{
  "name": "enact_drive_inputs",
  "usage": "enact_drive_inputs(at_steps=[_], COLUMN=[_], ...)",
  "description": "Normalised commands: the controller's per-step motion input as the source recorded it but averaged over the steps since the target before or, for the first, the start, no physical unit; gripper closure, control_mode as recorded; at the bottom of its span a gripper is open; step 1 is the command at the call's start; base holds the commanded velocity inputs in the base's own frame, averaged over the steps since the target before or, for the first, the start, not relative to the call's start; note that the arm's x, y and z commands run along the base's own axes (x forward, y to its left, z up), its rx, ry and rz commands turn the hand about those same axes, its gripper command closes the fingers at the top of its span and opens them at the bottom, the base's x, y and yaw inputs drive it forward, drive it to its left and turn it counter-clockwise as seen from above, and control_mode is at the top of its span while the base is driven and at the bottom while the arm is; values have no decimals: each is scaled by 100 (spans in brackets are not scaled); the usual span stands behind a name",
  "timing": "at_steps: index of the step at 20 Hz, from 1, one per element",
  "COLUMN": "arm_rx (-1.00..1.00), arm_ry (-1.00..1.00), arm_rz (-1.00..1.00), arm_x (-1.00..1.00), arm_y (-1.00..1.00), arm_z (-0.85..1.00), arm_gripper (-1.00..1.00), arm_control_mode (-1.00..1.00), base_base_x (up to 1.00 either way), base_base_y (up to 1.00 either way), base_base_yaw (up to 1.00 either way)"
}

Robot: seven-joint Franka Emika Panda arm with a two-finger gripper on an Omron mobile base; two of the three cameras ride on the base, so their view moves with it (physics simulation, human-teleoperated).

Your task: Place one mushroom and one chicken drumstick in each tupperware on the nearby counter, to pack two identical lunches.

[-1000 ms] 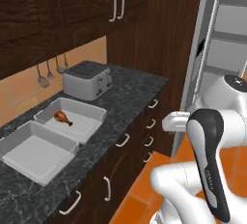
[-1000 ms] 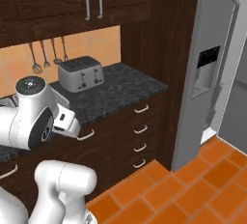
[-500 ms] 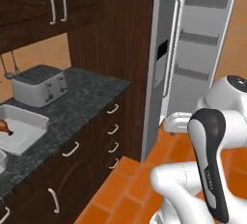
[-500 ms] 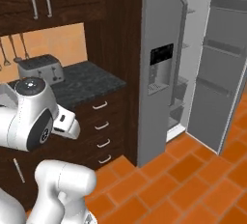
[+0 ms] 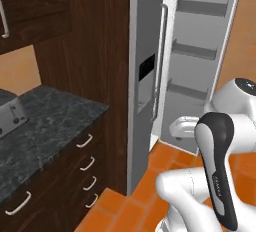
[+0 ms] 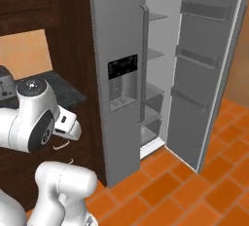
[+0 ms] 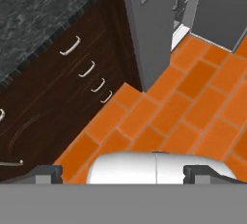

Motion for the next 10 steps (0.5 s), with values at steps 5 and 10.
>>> enact_drive_inputs(at_steps=[5,10], arm_rx=[0,0], arm_ry=[0,0], arm_rz=[0,0], arm_x=[0,0], arm_y=[0,0], arm_z=[0,0], arm_gripper=[-100,-100], arm_control_mode=[100,100], base_base_x=[94,90], base_base_y=[-100,-100], base_base_yaw=[9,23])
